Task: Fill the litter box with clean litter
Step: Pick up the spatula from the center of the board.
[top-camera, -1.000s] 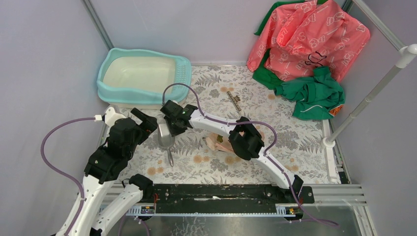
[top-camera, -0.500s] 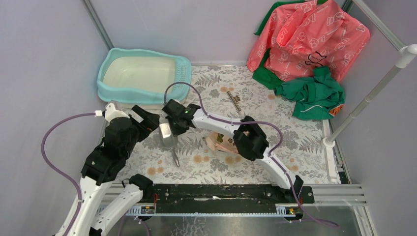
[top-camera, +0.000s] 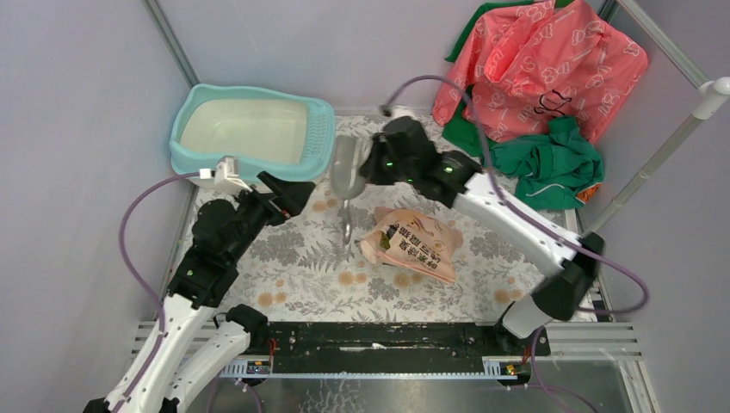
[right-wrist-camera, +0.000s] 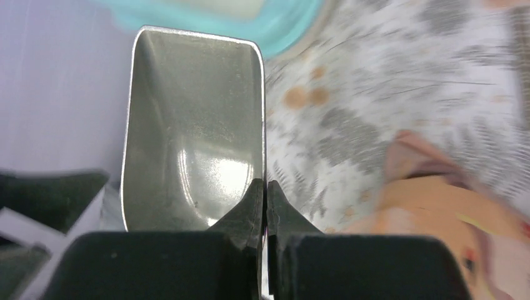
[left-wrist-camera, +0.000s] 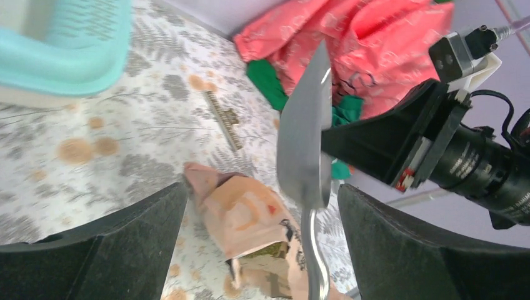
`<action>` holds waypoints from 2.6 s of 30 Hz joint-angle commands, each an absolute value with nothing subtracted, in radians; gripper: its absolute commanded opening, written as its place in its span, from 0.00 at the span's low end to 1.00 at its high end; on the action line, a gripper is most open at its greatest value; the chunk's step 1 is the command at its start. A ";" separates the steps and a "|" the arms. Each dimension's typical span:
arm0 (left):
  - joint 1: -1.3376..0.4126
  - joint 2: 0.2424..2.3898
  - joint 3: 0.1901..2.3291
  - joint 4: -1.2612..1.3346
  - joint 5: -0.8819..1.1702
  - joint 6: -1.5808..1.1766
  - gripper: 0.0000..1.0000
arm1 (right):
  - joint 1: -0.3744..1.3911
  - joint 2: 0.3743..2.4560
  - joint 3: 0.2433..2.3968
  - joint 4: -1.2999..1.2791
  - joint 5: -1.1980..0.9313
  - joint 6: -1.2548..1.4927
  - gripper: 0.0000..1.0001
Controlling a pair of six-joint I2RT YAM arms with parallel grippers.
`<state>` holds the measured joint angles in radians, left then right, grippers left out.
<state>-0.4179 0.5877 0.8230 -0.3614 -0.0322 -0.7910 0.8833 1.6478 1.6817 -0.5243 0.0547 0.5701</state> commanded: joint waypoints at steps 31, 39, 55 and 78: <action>-0.595 1.100 0.729 0.763 0.431 -0.932 0.94 | 0.605 1.202 1.245 -0.427 0.199 1.503 0.00; -0.676 1.116 0.757 0.611 0.237 -0.830 0.86 | 0.606 1.190 1.233 -0.425 0.224 1.509 0.00; -0.749 1.167 0.820 0.442 0.067 -0.795 0.67 | 0.605 1.170 1.212 -0.401 0.253 1.502 0.00; -0.772 1.195 0.826 0.470 0.004 -0.824 0.41 | 0.605 1.157 1.157 -0.383 0.260 1.509 0.00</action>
<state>-0.7662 1.1934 0.8040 0.4408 0.0364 -0.8352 0.6075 1.1965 1.1561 -0.4576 0.2359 1.4849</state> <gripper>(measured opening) 0.433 0.022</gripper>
